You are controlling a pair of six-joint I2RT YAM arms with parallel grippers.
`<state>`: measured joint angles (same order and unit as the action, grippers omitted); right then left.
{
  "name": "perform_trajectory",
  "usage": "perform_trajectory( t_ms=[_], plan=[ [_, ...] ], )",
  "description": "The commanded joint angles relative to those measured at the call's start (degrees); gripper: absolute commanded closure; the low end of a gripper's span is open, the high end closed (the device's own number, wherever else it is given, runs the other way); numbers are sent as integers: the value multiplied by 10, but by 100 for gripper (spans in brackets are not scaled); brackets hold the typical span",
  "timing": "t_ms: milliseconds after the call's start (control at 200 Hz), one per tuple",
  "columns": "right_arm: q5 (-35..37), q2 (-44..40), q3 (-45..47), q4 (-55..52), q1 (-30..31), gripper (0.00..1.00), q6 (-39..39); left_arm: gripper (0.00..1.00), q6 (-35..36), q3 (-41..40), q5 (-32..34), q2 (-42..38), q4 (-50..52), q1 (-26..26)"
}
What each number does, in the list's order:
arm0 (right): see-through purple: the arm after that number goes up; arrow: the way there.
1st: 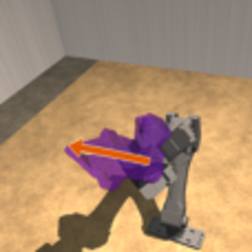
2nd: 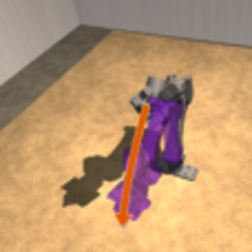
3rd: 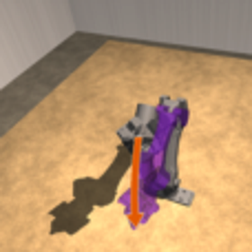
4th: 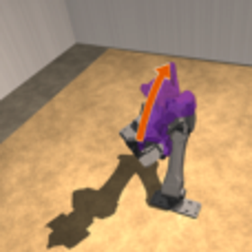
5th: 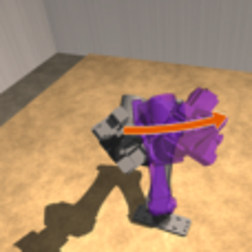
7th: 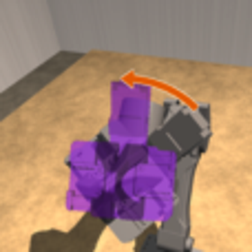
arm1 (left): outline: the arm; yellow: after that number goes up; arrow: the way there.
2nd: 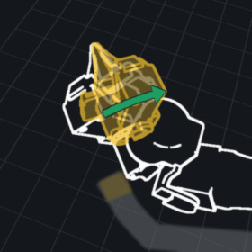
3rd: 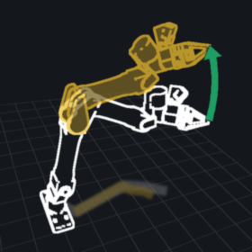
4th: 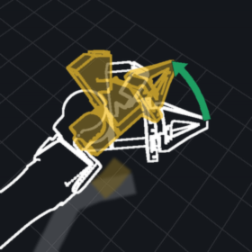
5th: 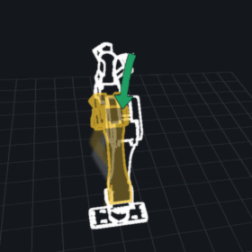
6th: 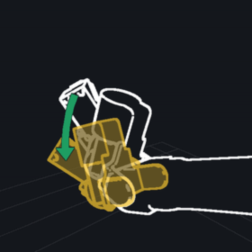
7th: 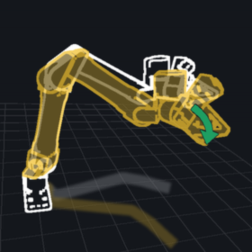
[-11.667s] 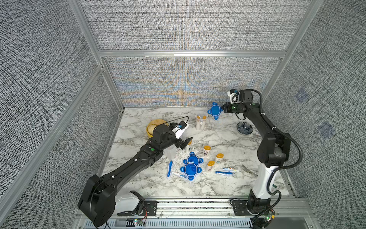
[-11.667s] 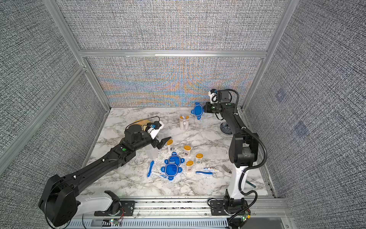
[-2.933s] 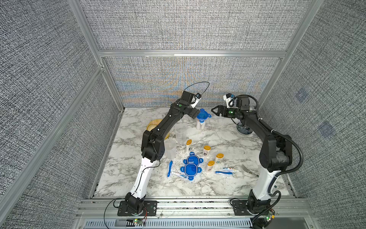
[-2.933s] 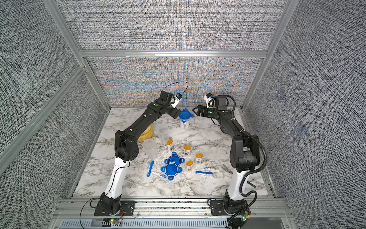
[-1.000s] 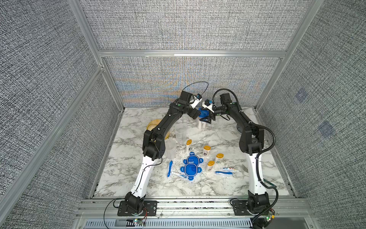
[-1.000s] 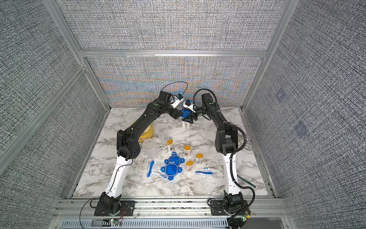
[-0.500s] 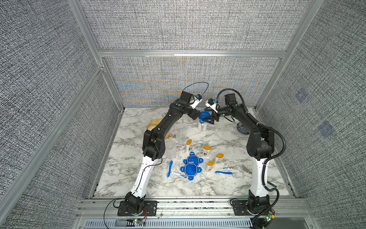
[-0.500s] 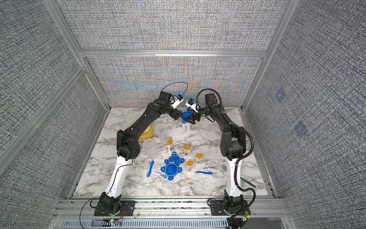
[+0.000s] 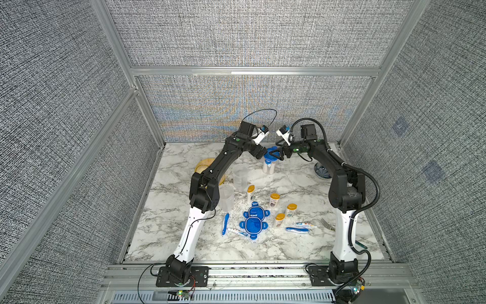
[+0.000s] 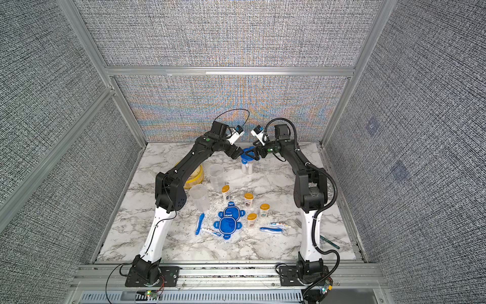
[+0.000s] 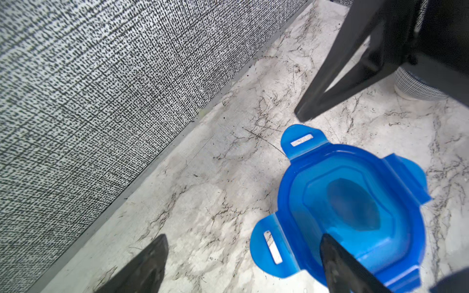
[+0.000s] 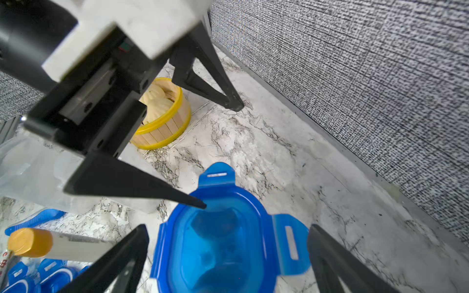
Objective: Pack away toiletry kits
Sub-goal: Close the fastener on the container.
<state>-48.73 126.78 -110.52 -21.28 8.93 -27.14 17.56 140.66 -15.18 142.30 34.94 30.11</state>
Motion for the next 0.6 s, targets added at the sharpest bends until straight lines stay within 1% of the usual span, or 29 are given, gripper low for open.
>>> perform_trajectory(
  t_ms=[0, 140, 310, 380, 490, 595],
  plan=[
    [21, -6, 7, -5, 9, 1, -27, 7, 0, 1, -20, 5, -9, -1],
    [46, -8, 13, -7, 20, 1, -61, 7, 2, 1, -29, 11, -9, -1],
    [76, 8, -19, -43, 21, 1, -78, 7, 2, 0, -28, 14, -10, -3],
    [80, 10, -24, -60, 23, 1, -93, 7, 1, 0, -28, 13, -11, -3],
    [77, 4, -6, -77, 25, 1, -142, 7, 1, 0, -28, 13, -11, -2],
    [69, 5, -11, -94, 24, 1, -161, 7, 1, 0, -30, 14, -10, -3]
  ],
)
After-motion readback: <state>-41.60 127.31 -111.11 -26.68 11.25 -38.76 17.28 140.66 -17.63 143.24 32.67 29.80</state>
